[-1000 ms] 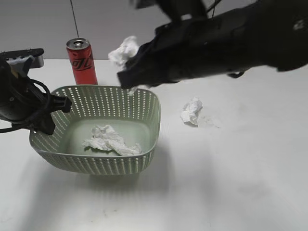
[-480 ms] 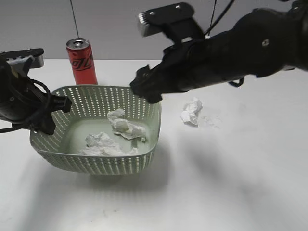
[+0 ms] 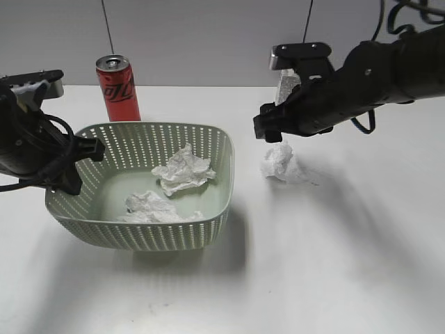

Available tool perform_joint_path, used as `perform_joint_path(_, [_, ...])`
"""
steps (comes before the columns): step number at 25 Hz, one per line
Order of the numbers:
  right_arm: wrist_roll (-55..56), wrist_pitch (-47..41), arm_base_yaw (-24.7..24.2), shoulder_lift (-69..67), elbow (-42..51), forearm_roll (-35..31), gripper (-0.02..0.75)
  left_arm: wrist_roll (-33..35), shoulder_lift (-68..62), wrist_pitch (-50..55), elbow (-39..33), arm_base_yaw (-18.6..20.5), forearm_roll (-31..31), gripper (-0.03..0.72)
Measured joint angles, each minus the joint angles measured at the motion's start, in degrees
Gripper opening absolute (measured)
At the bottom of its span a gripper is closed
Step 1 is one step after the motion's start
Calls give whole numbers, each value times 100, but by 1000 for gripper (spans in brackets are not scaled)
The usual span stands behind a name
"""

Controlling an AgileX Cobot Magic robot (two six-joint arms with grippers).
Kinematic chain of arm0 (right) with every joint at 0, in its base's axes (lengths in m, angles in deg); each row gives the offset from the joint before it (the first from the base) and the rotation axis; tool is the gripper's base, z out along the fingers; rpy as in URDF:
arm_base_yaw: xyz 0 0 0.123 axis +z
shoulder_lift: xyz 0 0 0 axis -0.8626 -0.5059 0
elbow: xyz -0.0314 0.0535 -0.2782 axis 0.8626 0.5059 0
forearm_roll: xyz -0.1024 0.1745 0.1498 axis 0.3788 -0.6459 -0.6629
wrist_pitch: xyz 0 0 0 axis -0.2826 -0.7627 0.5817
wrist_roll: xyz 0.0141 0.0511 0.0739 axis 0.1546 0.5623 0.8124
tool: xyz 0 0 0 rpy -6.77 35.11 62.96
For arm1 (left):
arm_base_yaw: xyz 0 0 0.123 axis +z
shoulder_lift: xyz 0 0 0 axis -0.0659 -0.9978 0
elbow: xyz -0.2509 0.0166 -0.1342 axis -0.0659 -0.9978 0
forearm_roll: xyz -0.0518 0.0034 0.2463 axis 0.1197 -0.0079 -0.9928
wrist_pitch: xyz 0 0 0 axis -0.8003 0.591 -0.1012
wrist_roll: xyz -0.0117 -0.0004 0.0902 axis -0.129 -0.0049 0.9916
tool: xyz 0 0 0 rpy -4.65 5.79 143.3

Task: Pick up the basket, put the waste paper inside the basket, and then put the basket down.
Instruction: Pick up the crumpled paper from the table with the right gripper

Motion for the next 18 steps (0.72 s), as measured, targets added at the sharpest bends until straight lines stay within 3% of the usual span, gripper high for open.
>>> perform_joint_path(8, [141,-1224,-11,-1424,-1384,458,592,4,0,16,0,0,0,-1])
perform_joint_path(13, [148,-1774,-11,-1612,-1663,761,575,-3,0,16,0,0,0,-1])
perform_joint_path(15, [202,-1907,-11,-1655,-1704,838,520,2,0,16,0,0,0,-1])
perform_joint_path(18, [287,-2088,-31,-1684,-1768,903,337,-5,0,26,0,0,0,-1])
